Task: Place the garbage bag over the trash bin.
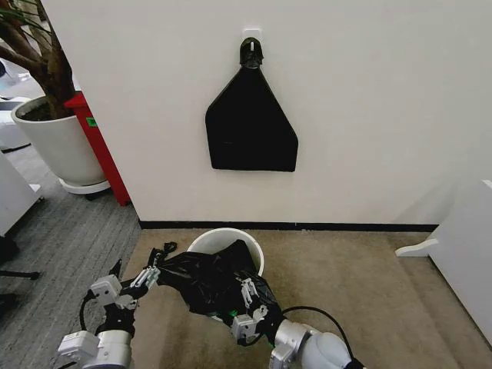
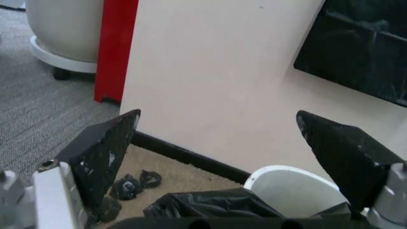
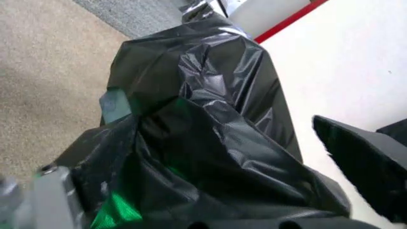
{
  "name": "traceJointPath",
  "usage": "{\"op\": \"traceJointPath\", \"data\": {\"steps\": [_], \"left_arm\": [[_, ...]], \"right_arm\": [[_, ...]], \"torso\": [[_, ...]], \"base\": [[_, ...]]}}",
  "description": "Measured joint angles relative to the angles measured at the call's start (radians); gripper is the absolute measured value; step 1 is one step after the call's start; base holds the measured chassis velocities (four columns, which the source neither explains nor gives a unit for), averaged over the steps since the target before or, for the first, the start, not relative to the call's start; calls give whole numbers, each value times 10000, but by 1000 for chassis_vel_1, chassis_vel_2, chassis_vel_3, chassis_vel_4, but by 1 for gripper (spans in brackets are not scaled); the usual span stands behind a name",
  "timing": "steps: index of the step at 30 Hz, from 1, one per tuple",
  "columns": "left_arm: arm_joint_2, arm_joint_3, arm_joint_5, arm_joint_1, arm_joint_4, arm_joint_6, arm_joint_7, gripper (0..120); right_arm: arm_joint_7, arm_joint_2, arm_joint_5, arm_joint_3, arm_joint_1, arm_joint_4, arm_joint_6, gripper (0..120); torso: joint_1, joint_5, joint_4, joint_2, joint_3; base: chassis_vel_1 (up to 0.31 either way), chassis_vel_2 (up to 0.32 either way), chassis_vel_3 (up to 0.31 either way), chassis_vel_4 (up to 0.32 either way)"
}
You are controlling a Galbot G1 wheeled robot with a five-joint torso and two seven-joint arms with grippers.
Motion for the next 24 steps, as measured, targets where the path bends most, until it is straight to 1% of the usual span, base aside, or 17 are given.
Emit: {"op": "traceJointPath", "data": {"steps": [1, 2, 4, 5, 6, 7, 9, 11, 12, 15, 16, 18, 19, 20, 21, 24], "left_arm": [[-4, 1, 0, -1, 3, 0, 0, 97], [-10, 2, 0, -6, 17, -1, 3, 97], [2, -5, -10, -19, 27, -2, 3, 97], [2, -5, -10, -19, 27, -2, 3, 97], [4, -6, -14, -21, 28, -2, 3, 97], [7, -7, -18, -22, 29, -2, 3, 97], [10, -8, -23, -23, 34, -2, 3, 97], [10, -9, -27, -23, 36, -4, 3, 96], [10, -9, -27, -23, 36, -4, 3, 96], [0, -3, -30, -24, 55, -7, 2, 96], [-5, 1, -30, -25, 57, -7, 3, 96], [-17, 6, -30, -25, 65, -8, 2, 96], [-17, 6, -30, -25, 65, -8, 2, 96], [-25, 8, -30, -27, 68, -9, 3, 96], [-26, 9, -30, -26, 69, -9, 2, 96], [-24, 11, -31, -28, 91, -11, 3, 96]], "right_arm": [[-15, 12, 9, -3, 8, -17, 0, 94], [-197, 91, 90, -37, -4, -80, 1, 84], [-242, 102, 254, -77, -29, -108, 1, 73], [-242, 102, 254, -77, -29, -108, 1, 73], [-244, 104, 323, -85, -41, -116, -1, 70], [-248, 104, 398, -88, -55, -120, -6, 64], [-250, 99, 446, -88, -63, -119, -10, 57], [-254, 76, 499, -79, -69, -75, -22, 47], [-254, 76, 499, -79, -69, -75, -22, 47], [-255, 67, 573, -47, -90, -19, -34, 34], [-255, 65, 586, -34, -102, -6, -34, 32], [-253, 58, 603, -22, -129, 14, -35, 24], [-253, 58, 603, -22, -129, 14, -35, 24], [-250, 55, 613, -14, -141, 22, -34, 17], [-249, 55, 616, -11, -144, 24, -35, 17], [-243, 54, 688, 16, -170, 95, -35, 1]], "torso": [[0, 0, 0, 0, 0], [0, 0, 0, 0, 0], [0, 0, 0, 0, 0], [0, 0, 0, 0, 0], [0, 0, 0, 0, 0], [0, -1, 0, 0, 0], [0, 0, 0, 0, 0], [0, -1, 0, 0, 0], [0, -1, 0, 0, 0], [0, 0, 0, 0, 0], [0, 0, 0, 0, 0], [0, 0, 0, 0, 0], [0, 0, 0, 0, 0], [0, 0, 0, 0, 0], [0, 0, 0, 0, 0], [0, 0, 0, 0, 0]], "base": [[0, 0, 0, 0], [0, 0, 0, 0], [0, 0, 0, 0], [0, 0, 0, 0], [0, 0, 0, 0], [0, 0, 0, 0], [0, 0, 0, 0], [0, 0, 0, 0], [0, 0, 0, 0], [0, 0, 0, 0], [0, 0, 0, 0], [0, 0, 0, 0], [0, 0, 0, 0], [0, 0, 0, 0], [0, 0, 0, 0], [0, 0, 0, 0]]}}
